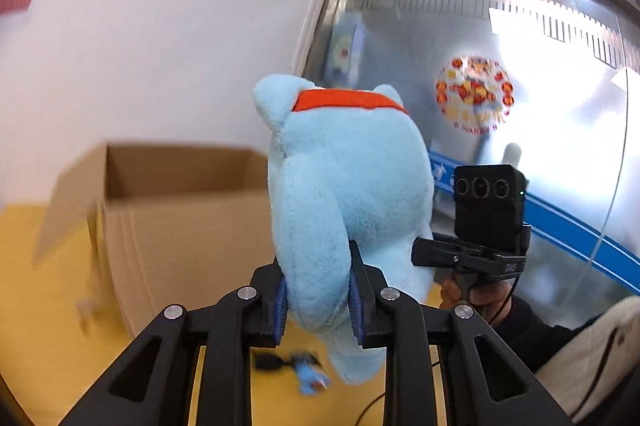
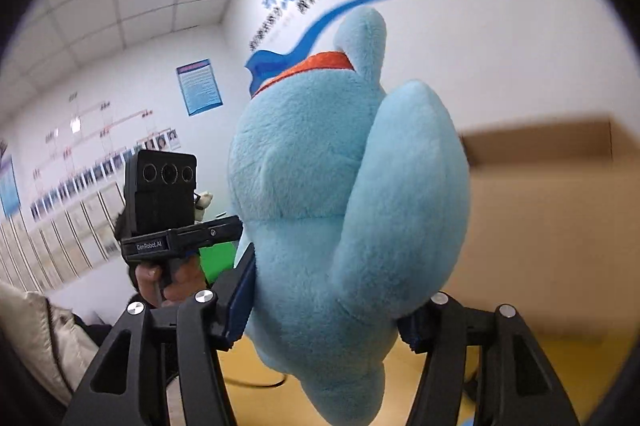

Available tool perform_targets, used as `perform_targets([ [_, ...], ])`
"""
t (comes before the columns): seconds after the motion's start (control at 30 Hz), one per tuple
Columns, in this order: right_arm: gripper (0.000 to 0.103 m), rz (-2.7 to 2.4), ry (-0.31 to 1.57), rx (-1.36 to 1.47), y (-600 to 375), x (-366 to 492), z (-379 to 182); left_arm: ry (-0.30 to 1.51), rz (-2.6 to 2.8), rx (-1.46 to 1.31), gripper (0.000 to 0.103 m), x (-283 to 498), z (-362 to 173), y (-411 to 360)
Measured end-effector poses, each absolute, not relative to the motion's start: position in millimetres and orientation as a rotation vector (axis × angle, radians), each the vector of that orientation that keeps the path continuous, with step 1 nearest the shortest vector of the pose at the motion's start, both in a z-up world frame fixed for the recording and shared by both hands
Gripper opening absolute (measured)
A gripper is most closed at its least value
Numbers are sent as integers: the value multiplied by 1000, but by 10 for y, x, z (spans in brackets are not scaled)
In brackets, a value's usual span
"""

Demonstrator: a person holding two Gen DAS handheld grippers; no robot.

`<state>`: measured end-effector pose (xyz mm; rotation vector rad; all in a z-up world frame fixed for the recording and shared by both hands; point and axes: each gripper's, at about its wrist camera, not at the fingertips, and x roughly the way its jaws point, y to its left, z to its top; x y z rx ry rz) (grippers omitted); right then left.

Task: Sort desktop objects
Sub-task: 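Lift the light-blue plush and carry it over the box, then open the left gripper to drop the blue plush into the box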

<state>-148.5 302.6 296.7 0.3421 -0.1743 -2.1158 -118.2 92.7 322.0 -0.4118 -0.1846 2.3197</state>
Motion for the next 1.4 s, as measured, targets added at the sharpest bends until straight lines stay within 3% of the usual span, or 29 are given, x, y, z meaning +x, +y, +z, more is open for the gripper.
perform_targets([
  [0.2,58,-2182,-57,308,2908,-2351,3916,-236,2412,-366,25,-2142,3968,774],
  [0.33,58,-2215,-59,425,2835,-3151,4013,-315,2435,-512,25,-3078,4076,751],
  [0.57,58,-2268,-123,718,2875,-4440,3543,-440,2463,-847,25,-4542,3603,865],
  [0.87,61,-2264,-137,1001,2879,-5183,2790,-509,2431,-1172,25,-5380,2754,978],
  [0.93,65,-2260,-132,1030,2931,-5271,2744,-503,2424,-1208,25,-5456,2661,993],
  [1.03,80,-2299,-140,1041,3012,-5310,2715,-461,2417,-1249,26,-5479,2615,1046],
  [1.1,85,-2350,-170,1070,3159,-5352,2672,-435,2443,-1268,32,-5472,2621,1063],
  [1.13,88,-2386,-186,1074,3189,-5361,2693,-422,2471,-1272,39,-5445,2652,1066],
  [1.2,103,-2445,-203,1061,3236,-5334,2750,-402,2533,-1260,65,-5397,2749,1055],
  [1.23,103,-2457,-196,1045,3268,-5297,2789,-403,2561,-1247,86,-5375,2797,1055],
  [1.27,103,-2469,-188,1028,3300,-5259,2831,-404,2589,-1234,93,-5352,2843,1054],
  [1.4,103,-2513,-114,1044,3316,-5164,2937,-381,2611,-1249,93,-5241,2903,1046],
])
